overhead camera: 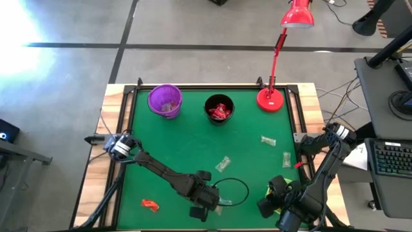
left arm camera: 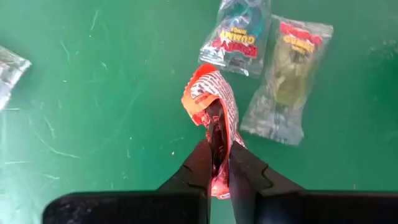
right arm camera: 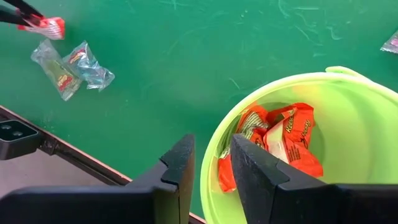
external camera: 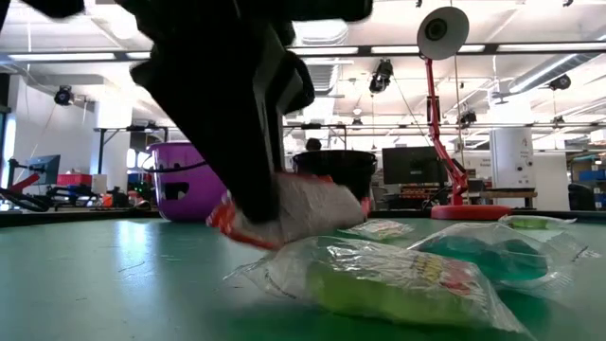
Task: Sort candy
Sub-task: Put the orange chocolate into the green bucket
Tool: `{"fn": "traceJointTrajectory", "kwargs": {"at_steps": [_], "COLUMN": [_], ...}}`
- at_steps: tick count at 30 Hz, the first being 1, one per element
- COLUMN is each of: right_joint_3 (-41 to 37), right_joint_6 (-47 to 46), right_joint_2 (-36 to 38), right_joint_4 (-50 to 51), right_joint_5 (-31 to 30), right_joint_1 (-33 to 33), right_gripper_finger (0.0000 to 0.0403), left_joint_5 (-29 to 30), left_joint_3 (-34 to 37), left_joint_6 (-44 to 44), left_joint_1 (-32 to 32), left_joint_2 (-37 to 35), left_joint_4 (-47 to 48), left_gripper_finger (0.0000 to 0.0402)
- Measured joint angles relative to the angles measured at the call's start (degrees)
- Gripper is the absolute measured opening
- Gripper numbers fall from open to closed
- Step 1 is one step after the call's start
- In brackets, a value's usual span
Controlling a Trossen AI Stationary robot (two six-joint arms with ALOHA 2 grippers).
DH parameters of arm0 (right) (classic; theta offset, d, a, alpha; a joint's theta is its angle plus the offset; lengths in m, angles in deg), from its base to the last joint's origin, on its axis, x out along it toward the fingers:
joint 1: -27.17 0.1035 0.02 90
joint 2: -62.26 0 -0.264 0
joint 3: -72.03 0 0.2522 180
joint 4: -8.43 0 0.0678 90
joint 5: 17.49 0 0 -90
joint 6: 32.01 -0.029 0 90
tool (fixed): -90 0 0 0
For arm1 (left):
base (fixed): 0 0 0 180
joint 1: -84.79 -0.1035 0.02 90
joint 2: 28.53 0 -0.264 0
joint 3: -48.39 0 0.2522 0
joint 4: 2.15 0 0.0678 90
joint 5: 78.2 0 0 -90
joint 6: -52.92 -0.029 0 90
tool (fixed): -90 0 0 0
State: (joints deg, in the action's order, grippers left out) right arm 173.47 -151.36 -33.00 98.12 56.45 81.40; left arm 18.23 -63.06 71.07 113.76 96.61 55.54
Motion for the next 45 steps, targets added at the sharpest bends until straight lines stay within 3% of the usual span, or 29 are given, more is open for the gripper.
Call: {"fn": "traceJointTrajectory", "kwargs": {"at_steps": [13,20,26,40,45], "right_joint_3": [-0.5,-0.5,-0.6,2.3,5.9], "right_joint_6": [4.7,16.6,24.4,49.6,58.5], "right_joint_2": [0.0,0.0,0.0,0.6,2.9], "right_joint_4": [0.2,0.2,0.3,-0.1,-2.2], "right_joint_5": [-3.0,-10.5,-23.9,-25.5,-29.1], "right_joint_1": [-0.2,-1.7,-5.2,-19.6,-21.0], "right_gripper_finger": [0.0072,0.0073,0.0070,0.0167,0.0173], "left_joint_5": [-0.2,2.2,5.1,5.1,5.1], "left_joint_3": [0.0,0.0,0.0,0.0,0.0], "left_joint_6": [-4.1,-6.2,-8.5,-10.4,-10.4], "left_joint_1": [-3.3,-7.8,-11.1,-15.9,-16.1], "left_joint_2": [-9.7,-18.5,-23.2,-26.1,-26.2], "left_joint_4": [1.0,0.8,0.7,-1.3,-1.6], "left_gripper_finger": [0.0004,0.0004,0.0004,0.0003,0.0003]}}
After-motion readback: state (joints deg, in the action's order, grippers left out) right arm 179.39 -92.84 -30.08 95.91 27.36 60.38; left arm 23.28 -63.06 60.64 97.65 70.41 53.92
